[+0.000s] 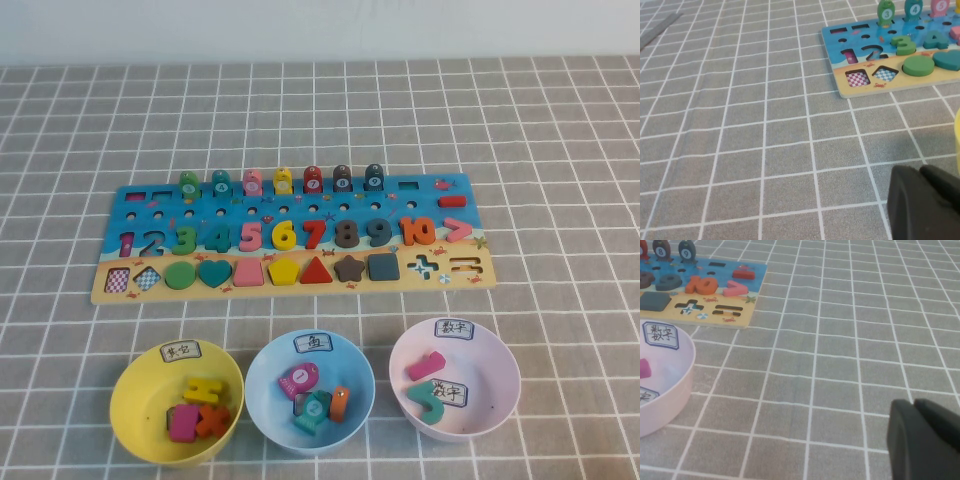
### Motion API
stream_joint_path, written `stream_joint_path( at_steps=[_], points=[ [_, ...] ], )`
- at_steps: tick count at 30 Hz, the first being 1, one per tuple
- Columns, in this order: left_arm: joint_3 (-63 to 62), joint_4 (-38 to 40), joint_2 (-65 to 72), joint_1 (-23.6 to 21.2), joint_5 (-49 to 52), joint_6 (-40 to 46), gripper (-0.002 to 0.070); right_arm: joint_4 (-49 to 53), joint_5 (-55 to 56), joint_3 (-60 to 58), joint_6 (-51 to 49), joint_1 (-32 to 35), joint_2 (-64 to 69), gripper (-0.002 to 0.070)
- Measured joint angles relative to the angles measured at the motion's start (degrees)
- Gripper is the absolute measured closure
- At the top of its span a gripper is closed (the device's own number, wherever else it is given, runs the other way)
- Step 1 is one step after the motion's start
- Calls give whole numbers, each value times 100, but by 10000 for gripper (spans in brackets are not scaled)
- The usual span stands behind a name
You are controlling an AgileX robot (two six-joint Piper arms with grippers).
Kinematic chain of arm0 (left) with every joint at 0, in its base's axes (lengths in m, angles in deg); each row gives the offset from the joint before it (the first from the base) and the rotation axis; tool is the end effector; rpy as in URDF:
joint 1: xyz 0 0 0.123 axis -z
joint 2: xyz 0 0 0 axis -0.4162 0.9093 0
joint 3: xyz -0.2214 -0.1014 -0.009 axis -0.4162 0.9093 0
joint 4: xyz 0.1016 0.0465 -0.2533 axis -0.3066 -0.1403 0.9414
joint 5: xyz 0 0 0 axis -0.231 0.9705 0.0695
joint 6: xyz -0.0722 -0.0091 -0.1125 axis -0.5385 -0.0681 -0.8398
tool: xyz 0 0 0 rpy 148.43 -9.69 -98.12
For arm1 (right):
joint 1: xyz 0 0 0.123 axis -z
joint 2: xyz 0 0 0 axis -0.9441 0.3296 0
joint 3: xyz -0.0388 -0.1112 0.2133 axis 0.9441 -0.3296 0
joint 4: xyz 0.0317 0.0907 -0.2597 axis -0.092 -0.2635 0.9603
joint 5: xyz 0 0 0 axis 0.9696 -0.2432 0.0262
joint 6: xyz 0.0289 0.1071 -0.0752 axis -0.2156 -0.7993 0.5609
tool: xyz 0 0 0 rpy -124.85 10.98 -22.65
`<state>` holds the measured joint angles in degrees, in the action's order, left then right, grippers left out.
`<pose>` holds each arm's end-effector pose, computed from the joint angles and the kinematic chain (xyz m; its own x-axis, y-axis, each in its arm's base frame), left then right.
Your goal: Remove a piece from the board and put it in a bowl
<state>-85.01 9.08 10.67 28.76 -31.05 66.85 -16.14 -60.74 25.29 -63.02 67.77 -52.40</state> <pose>0.1610 -0.0094 0.1596 -0.2833 0.1061 -0.9531 0.0804 0.9930 0.0866 0.1607 0.0173 0.1597 -0.2845 -0.0463 -0.9576 -0.1251 0.9921 -0.0108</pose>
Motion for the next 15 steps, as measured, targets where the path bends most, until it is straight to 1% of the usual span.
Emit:
stream_joint_path(
  at_steps=[4,8,11,15],
  points=[
    [0,37,0,0,-79,-4,678,0,0,0,0,0,0,694],
    [0,333,0,0,-170,-13,678,0,0,0,0,0,0,694],
    [0,970,0,0,-315,-24,678,0,0,0,0,0,0,694],
    [0,2271,0,0,-892,-57,678,0,0,0,0,0,0,694]
  ],
)
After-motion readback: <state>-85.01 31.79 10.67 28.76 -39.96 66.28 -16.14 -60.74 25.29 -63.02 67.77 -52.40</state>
